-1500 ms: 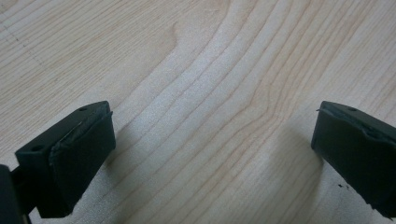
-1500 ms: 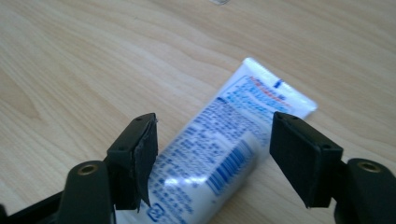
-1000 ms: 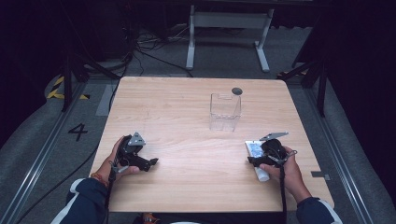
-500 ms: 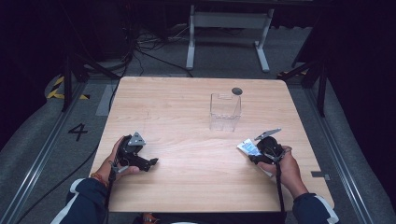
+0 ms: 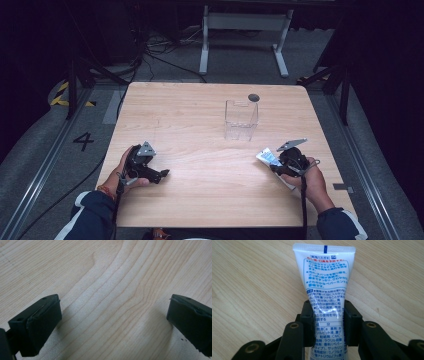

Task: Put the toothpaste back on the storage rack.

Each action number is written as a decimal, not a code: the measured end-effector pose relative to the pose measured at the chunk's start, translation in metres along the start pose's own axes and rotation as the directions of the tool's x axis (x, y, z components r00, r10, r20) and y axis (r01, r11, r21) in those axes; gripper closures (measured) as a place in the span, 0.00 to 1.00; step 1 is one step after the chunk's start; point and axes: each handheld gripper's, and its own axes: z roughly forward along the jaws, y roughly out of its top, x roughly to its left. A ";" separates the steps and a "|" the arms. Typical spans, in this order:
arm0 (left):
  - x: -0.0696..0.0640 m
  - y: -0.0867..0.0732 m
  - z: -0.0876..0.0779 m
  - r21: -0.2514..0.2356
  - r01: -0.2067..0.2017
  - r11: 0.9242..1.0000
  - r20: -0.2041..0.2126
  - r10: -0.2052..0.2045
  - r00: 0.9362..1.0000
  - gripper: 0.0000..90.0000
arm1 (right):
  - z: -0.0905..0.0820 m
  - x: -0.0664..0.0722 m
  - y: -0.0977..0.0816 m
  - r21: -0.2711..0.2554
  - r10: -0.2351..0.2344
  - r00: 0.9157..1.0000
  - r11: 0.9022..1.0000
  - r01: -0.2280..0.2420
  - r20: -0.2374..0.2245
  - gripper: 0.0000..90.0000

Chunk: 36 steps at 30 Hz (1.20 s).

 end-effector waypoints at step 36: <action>0.000 0.000 0.000 0.000 0.000 1.000 0.000 0.000 1.000 0.00 | -0.076 -0.012 0.023 -0.441 -0.040 0.998 0.897 0.018 -0.040 0.76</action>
